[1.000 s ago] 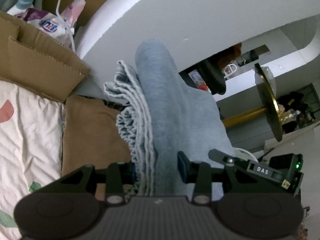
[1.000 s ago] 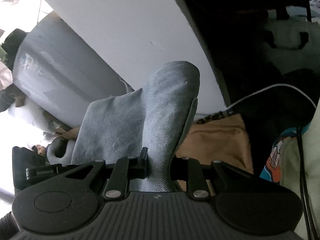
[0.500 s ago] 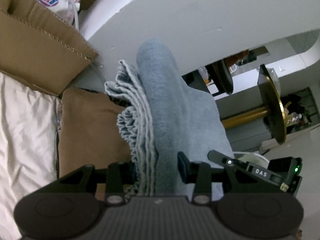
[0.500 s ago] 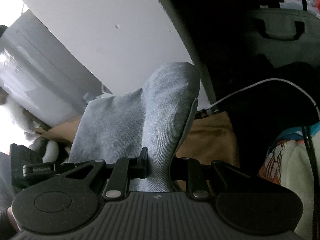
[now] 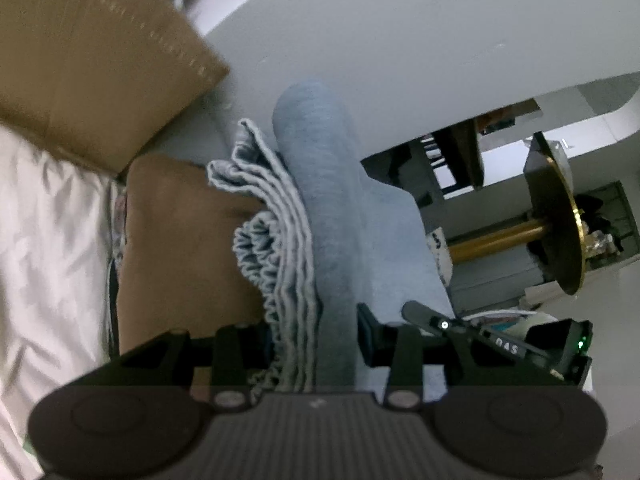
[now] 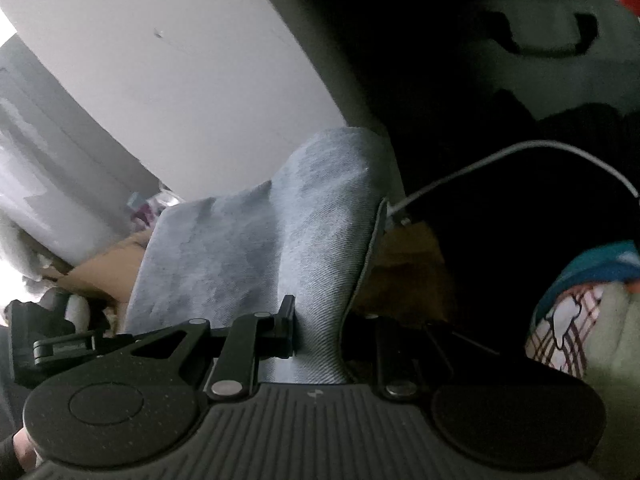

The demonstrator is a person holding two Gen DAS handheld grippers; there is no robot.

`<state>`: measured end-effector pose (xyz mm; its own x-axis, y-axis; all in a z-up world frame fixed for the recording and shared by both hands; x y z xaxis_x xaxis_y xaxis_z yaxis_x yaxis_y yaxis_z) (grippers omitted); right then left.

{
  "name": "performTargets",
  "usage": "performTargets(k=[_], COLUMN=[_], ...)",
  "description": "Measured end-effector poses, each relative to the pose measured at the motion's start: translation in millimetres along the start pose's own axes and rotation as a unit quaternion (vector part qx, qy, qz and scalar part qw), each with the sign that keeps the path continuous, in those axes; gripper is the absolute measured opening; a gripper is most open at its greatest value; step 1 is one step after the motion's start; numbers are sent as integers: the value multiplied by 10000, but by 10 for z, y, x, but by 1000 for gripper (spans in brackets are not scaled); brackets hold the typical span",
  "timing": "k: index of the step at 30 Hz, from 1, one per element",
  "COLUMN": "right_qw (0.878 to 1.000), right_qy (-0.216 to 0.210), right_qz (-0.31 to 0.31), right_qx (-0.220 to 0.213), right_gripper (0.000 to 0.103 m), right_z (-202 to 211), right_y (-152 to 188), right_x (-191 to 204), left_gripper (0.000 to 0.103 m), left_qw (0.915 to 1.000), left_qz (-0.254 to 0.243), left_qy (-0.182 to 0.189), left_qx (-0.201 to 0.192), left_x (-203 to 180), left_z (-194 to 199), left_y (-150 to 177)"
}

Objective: Fold clothes
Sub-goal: 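Carry the jeans stack with both grippers toward the dark clothes pile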

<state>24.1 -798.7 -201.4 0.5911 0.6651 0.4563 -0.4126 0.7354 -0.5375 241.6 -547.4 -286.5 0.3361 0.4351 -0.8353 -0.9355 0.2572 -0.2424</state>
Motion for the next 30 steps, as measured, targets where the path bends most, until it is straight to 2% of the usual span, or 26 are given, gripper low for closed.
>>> performTargets(k=[8, 17, 22, 27, 30], right_qw=[9999, 10000, 9999, 9986, 9980], right_qy=[-5, -52, 116, 501, 614], right_qz=[-98, -30, -54, -59, -41], right_qx=[126, 65, 67, 138, 138], right_gripper=[21, 21, 23, 32, 37], right_z=[-203, -298, -383, -533, -561], right_y=[204, 220, 245, 356, 377], right_x=[-133, -83, -141, -229, -256], left_gripper=[40, 40, 41, 46, 47], left_qw=[9998, 9999, 9999, 9992, 9972], left_qz=[76, 0, 99, 74, -260], left_qy=[-177, -110, -139, -330, -587], left_qx=[22, -16, 28, 189, 385], left_x=[155, 264, 420, 547, 485], left_z=[3, -30, -198, -254, -187], left_y=[72, 54, 92, 82, 28])
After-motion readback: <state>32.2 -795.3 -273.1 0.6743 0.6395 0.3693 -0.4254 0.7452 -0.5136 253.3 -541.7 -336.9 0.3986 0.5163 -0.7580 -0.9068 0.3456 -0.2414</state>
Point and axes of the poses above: each gripper's, at about its wrist camera, not at the fingertips, and z roughly against the way its jaws point, x to its left, y to its underside, the point moved 6 cm from there along -z, roughly the way its jaws point, and after that the axes turned 2 degrees about z, right-handed, at the moved point
